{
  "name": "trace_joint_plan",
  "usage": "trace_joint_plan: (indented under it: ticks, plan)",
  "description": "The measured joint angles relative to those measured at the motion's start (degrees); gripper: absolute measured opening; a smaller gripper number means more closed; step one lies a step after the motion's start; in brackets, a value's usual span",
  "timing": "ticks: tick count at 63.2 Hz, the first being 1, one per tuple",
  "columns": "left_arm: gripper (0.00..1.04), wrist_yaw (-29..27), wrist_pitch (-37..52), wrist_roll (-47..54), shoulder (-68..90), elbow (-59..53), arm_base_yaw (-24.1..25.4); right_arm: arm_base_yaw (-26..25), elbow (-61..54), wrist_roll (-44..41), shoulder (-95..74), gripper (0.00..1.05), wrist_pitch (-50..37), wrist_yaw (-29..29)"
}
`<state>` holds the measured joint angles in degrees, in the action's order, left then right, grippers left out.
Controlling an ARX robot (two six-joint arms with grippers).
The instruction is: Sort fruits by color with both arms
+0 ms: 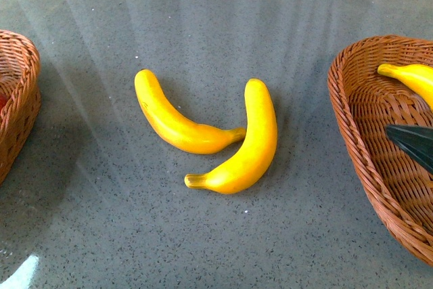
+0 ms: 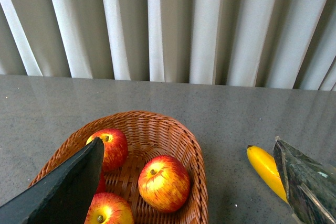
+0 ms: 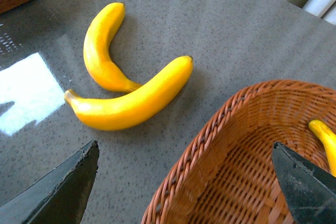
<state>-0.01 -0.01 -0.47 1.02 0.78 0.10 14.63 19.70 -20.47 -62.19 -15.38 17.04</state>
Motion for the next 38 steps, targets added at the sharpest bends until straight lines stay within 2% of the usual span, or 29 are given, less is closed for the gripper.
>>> trace_joint_plan:
  ticks: [8, 26, 38]
  plan:
    - [0.96, 0.0, 0.0, 0.0, 0.0, 0.0, 0.0, 5.2, 6.4, 1.9, -12.9, 0.96, -4.2, -1.1]
    - [0.96, 0.0, 0.0, 0.0, 0.0, 0.0, 0.0, 16.3, 20.0, 2.5, -35.1, 0.96, -5.8, -4.0]
    - [0.96, 0.0, 0.0, 0.0, 0.0, 0.0, 0.0, 19.3, 26.3, 2.4, -43.4, 0.96, -4.7, -4.5]
